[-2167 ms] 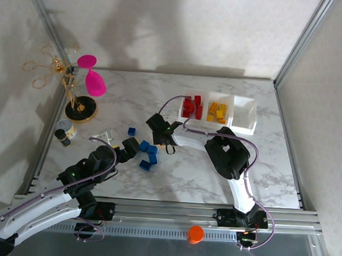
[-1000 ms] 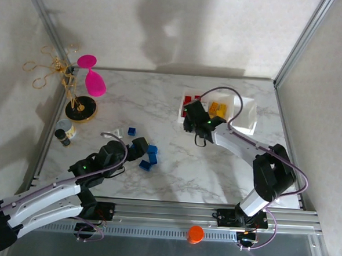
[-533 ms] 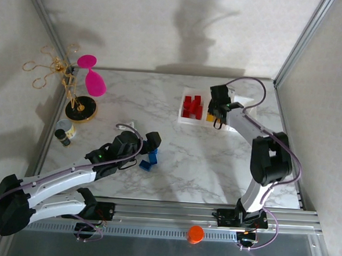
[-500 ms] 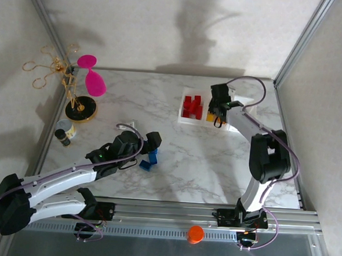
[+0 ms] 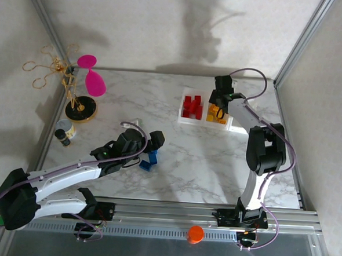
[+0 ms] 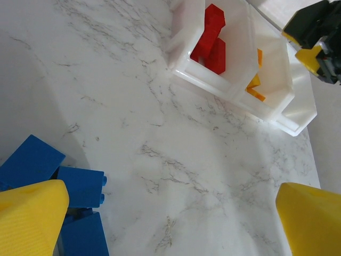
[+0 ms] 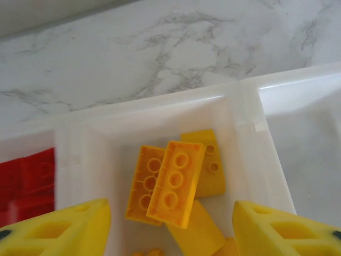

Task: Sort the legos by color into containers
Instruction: Place the lego in the container, then pick up the lego from the center of the table.

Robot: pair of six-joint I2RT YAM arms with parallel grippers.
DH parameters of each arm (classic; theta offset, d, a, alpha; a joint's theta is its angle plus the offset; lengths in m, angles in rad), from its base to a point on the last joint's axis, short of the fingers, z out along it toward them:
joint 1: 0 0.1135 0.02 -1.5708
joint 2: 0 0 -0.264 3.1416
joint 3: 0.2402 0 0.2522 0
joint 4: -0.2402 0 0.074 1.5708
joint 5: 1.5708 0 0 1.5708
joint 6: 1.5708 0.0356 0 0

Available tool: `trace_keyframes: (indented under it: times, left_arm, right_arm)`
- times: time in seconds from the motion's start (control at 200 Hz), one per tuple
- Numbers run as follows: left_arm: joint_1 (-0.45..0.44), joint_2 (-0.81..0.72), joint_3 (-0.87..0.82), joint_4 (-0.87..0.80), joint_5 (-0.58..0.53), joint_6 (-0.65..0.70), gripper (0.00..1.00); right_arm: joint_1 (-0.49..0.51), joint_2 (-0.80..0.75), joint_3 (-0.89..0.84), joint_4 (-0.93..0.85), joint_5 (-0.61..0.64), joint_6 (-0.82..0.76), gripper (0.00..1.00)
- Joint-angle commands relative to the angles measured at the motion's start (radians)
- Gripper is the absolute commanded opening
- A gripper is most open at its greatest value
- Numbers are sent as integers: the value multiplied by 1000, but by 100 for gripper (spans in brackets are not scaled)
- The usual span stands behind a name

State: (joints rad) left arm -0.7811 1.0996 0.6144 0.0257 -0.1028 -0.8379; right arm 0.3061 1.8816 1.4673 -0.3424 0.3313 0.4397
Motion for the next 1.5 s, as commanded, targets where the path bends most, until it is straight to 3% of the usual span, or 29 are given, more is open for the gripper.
trace_keyframes:
  times: [0.0,0.185,0.441,0.611,0.861,1.197,1.497]
  left_arm:
    - [5,-48,6,-8,-8,7,100]
    - [6,-156,-35,-76,-47,-1,100]
    - [6,-344,-98,-240,-100,-22,100]
    - [7,-444,-101,-366,-144,-41,100]
    - [8,-523,-106,-470,-187,-78,100]
    - [8,-558,-110,-517,-207,-84,100]
    - [9,-580,-123,-520,-220,-93,100]
  right_arm:
    - [48,-124,-55,-18,-37,4,65]
    - [163,-268,-197,-25,-65,45,70]
    - [375,-356,-321,-32,-155,112,76]
    - [526,-351,-369,-1,-184,168,79]
    - [681,-200,-322,22,-170,224,84]
    - [748,-18,-218,39,-189,232,87]
    - [749,92,-146,25,-154,223,89]
